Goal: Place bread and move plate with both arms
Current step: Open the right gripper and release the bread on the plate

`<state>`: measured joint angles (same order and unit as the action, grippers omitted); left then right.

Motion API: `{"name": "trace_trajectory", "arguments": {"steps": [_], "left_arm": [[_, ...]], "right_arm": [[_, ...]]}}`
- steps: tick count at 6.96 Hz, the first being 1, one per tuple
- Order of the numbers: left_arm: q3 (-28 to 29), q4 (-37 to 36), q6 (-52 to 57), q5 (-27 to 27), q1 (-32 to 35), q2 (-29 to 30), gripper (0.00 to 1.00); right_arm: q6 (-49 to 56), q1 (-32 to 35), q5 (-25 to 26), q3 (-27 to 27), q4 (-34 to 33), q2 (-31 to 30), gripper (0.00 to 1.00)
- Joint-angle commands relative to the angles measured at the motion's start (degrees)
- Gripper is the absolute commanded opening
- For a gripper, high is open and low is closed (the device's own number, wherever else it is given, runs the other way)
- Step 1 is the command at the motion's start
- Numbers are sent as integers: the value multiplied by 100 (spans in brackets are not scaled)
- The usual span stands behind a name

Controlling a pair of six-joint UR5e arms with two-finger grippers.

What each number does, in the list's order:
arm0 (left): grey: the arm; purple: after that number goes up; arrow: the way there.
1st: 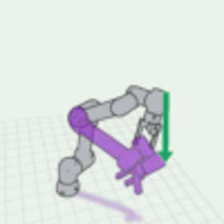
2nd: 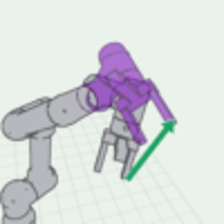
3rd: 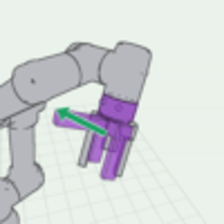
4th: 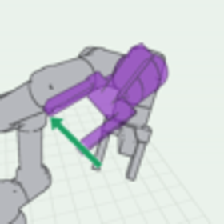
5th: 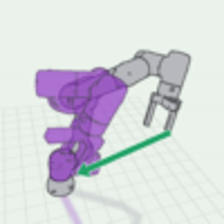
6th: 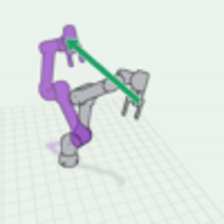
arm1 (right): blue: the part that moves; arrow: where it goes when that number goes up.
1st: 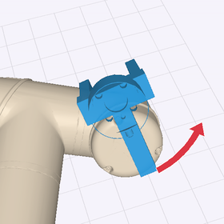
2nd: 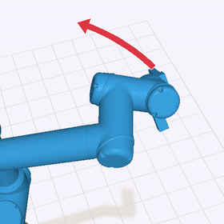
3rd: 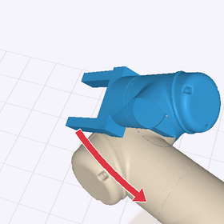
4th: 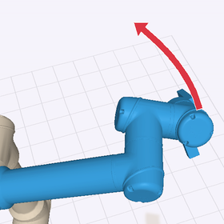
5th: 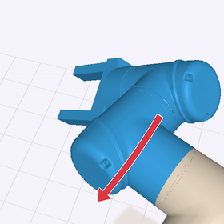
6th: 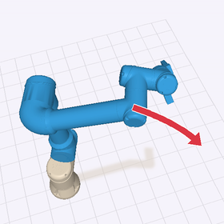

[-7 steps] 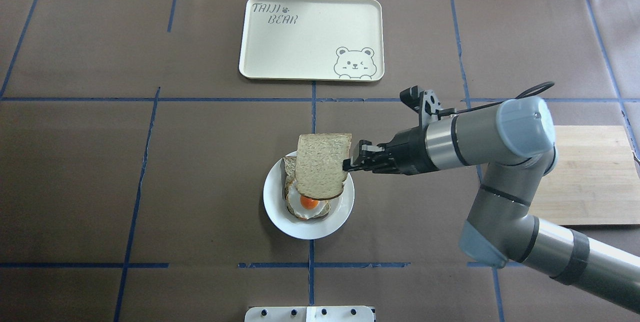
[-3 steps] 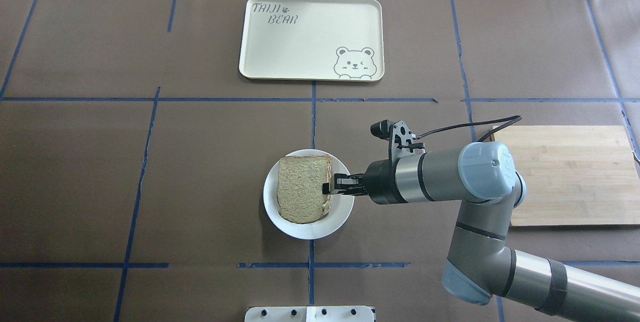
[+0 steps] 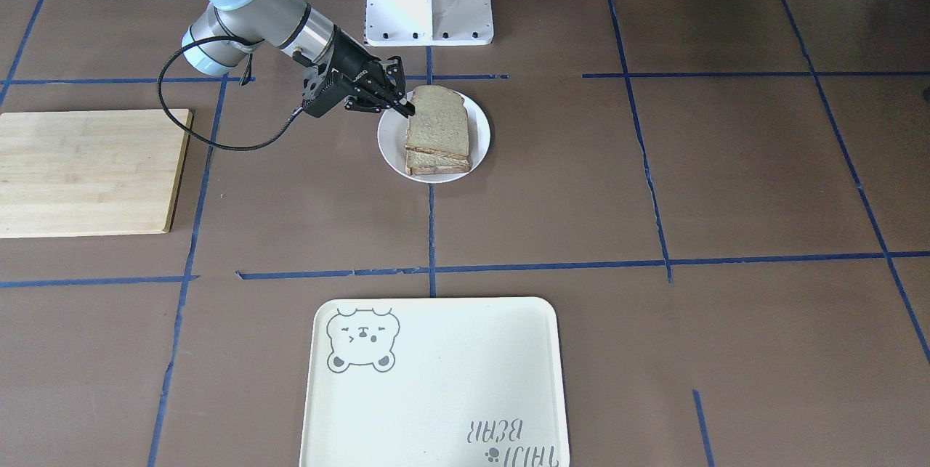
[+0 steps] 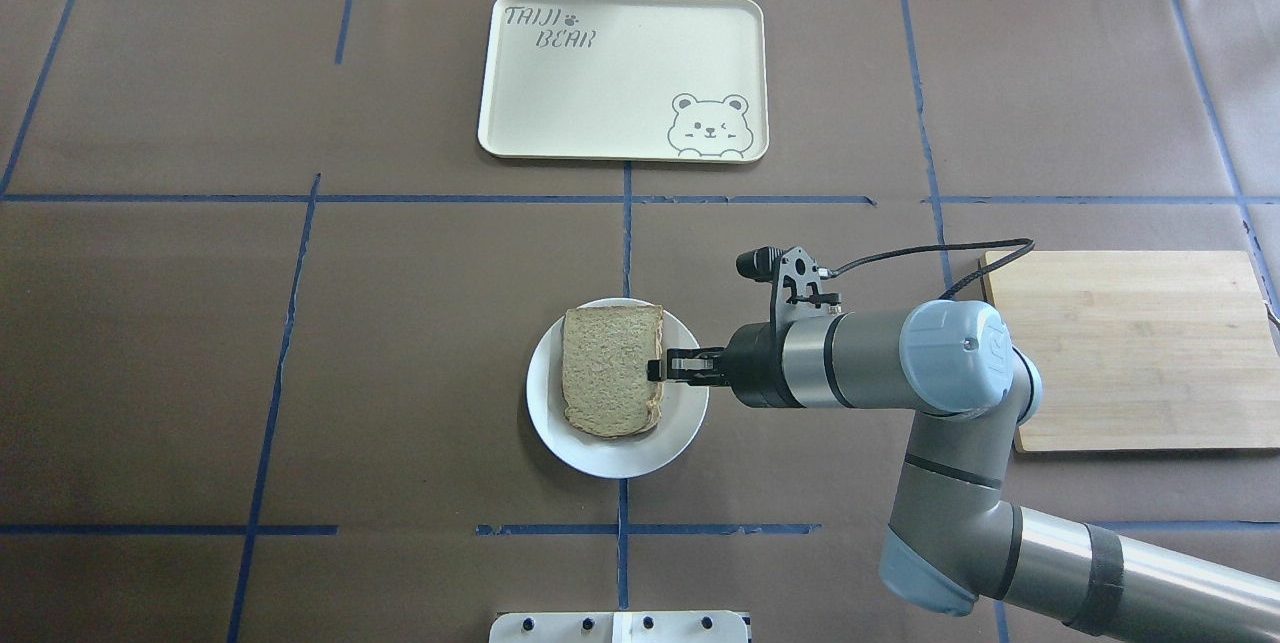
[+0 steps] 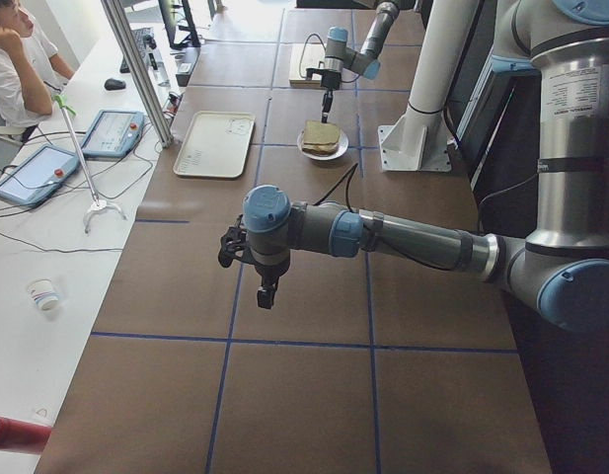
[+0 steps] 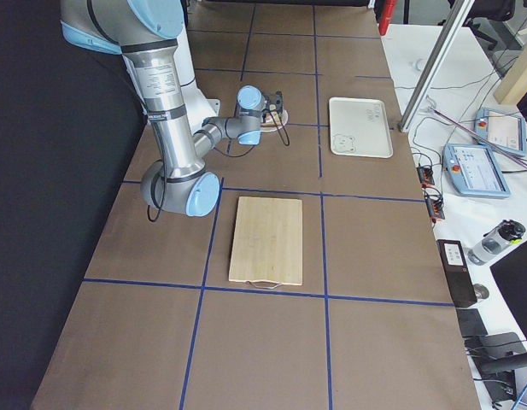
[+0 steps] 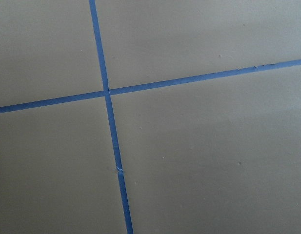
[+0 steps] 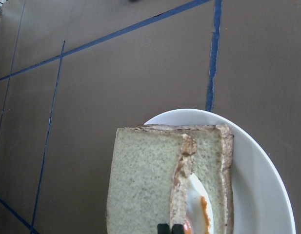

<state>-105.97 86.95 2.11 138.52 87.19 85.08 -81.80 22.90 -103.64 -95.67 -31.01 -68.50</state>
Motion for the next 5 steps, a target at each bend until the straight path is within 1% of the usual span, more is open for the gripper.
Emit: {"name": "trace_trajectory", "arguments": {"steps": [1,4,5], "left_arm": [[-21,-3,0,-9,0,-9,100],[-73,-12,-9,-9,9,-18,100],[-73,-12,-9,-9,9,-18,100]], "right_arm": [[190,-13,45,119,-11,47,0],[655,-40,28,136,-2,65,0],[656,-40,28,136,-2,56,0]]}}
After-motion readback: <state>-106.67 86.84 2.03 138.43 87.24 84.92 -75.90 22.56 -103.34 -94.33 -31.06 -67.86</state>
